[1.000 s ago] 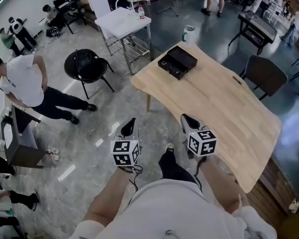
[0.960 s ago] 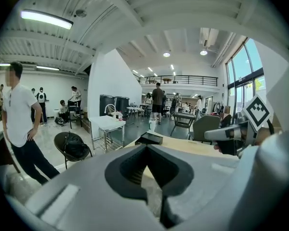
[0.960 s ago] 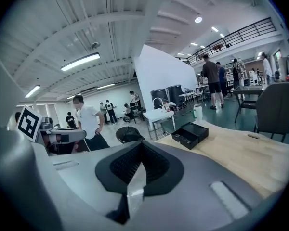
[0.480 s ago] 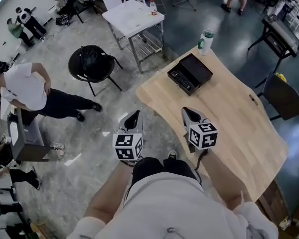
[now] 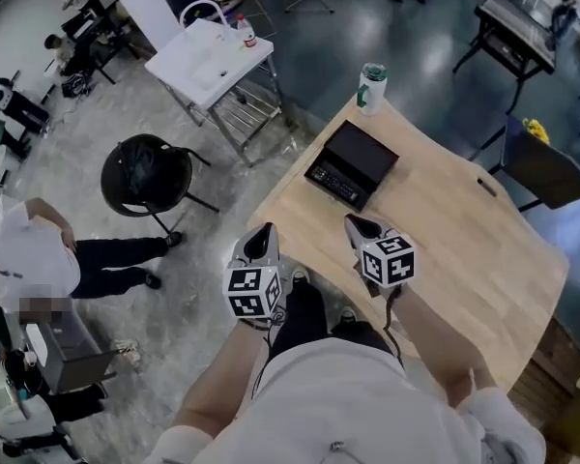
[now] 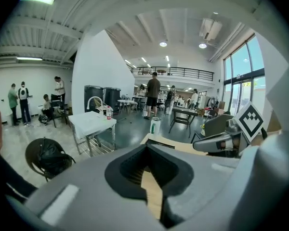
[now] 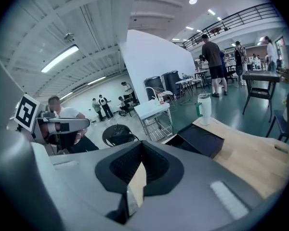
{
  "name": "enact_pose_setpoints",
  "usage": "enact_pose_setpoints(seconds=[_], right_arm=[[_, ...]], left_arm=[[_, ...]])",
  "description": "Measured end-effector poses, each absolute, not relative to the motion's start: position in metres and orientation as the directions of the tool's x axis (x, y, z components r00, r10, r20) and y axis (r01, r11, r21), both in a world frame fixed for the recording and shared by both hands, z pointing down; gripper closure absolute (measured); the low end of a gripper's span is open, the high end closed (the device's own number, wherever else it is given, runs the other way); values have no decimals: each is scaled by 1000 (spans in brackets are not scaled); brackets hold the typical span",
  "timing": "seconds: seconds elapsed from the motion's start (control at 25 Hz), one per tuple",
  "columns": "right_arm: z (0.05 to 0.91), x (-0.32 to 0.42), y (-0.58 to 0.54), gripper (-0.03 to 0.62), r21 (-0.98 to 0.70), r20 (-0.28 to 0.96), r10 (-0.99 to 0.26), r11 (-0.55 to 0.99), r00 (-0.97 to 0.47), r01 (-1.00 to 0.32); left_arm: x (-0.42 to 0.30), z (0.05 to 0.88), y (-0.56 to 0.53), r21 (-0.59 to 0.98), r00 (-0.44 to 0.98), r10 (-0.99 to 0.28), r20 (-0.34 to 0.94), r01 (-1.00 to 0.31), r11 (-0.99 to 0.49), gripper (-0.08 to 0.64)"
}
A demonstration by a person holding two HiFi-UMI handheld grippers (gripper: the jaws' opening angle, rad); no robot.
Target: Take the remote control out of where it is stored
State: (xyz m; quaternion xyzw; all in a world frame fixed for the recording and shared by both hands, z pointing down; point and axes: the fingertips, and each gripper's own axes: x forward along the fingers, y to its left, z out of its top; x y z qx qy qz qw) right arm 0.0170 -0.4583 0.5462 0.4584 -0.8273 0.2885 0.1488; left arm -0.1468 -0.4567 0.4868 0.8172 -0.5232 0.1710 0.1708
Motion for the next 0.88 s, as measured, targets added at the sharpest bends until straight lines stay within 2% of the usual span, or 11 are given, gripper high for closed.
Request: enact_pose_setpoints(seconds=[0.24, 0.48, 0.72, 0.88], right_arm=[[593, 17, -522, 568, -363, 595, -675, 260, -437, -895], [623, 21, -563, 568, -337, 664, -650, 180, -369, -924], [664, 25, -603, 566, -280, 735, -571, 234, -365, -931], [711, 24, -618, 566, -240, 804, -448, 356, -390, -903]], left_arm=[[-125, 519, -544, 101, 549, -674, 494, -806, -583, 560], [-116, 557, -588, 162, 627, -557, 545, -731, -663, 560], [-102, 599, -622, 209, 636, -493, 593, -713, -669, 560], [-92, 637, -632, 233, 615, -440, 654, -718, -656, 560]])
